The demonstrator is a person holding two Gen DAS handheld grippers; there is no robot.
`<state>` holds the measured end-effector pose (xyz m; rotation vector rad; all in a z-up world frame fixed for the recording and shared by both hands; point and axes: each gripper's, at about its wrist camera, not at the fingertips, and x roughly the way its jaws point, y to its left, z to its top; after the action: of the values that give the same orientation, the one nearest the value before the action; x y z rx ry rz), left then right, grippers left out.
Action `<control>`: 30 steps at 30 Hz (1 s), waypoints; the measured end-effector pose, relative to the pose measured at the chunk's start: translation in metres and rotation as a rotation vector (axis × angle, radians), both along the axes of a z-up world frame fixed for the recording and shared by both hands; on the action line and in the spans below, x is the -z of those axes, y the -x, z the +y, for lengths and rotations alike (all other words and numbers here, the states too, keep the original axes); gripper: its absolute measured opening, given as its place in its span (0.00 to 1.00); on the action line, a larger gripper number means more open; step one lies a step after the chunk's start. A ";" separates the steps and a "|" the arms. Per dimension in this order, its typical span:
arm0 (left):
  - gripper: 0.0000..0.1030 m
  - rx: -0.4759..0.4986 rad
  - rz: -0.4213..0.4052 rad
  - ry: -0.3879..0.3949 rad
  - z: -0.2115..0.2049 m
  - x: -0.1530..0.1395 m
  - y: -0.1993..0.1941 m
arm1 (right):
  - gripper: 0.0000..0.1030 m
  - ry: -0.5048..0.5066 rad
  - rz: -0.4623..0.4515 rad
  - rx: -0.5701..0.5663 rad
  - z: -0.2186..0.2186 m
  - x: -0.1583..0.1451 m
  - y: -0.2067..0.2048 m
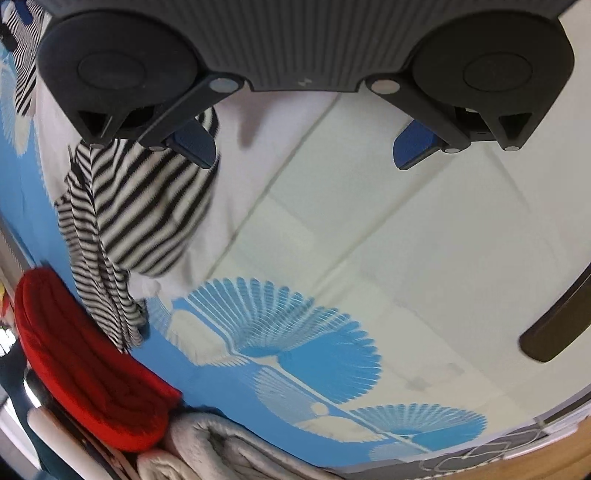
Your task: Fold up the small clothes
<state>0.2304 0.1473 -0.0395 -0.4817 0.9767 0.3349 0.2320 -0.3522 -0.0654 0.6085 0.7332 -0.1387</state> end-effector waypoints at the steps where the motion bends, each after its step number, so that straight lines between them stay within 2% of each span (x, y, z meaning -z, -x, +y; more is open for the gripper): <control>1: 0.99 0.017 -0.001 -0.006 -0.005 0.000 -0.002 | 0.72 -0.005 0.021 -0.048 0.007 -0.001 -0.005; 4: 0.99 0.072 -0.005 -0.047 -0.018 -0.001 -0.005 | 0.76 0.017 0.016 -0.161 0.028 0.000 -0.010; 7: 0.99 0.130 0.006 -0.089 -0.027 0.001 -0.008 | 0.76 0.131 0.074 -0.204 0.051 0.011 -0.020; 9: 0.99 0.148 0.019 -0.100 -0.028 0.003 -0.008 | 0.76 0.165 0.129 -0.222 0.059 0.022 -0.023; 11: 0.99 0.144 0.026 -0.086 -0.024 0.003 -0.008 | 0.73 0.218 0.117 -0.249 0.067 0.026 -0.019; 13: 0.99 0.120 0.023 -0.062 -0.016 0.002 -0.007 | 0.22 0.273 0.098 -0.334 0.081 0.020 -0.014; 15: 0.99 0.088 0.014 -0.040 -0.005 -0.001 -0.005 | 0.13 0.253 0.065 -0.355 0.085 0.010 -0.013; 16: 0.99 0.073 0.010 -0.031 0.000 -0.004 -0.003 | 0.01 0.228 0.051 -0.357 0.084 0.007 -0.012; 19: 0.99 0.036 -0.007 -0.039 0.015 -0.011 0.002 | 0.01 0.208 0.066 -0.299 0.081 -0.006 -0.014; 21: 0.99 0.015 -0.018 -0.073 0.024 -0.016 0.005 | 0.01 0.187 0.039 -0.269 0.087 -0.028 -0.014; 23: 0.99 -0.015 -0.028 -0.098 0.035 -0.021 0.009 | 0.00 0.182 -0.021 -0.287 0.110 -0.062 -0.025; 27: 0.99 -0.102 -0.041 -0.093 0.064 -0.027 0.014 | 0.00 0.213 -0.139 -0.417 0.189 -0.139 -0.046; 30: 0.99 -0.197 -0.060 -0.088 0.088 -0.032 0.021 | 0.00 0.207 -0.256 -0.529 0.254 -0.194 -0.047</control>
<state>0.2097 0.2351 -0.0076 -0.5059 0.8543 0.5353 0.2792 -0.0978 0.1285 0.2141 0.6000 0.3433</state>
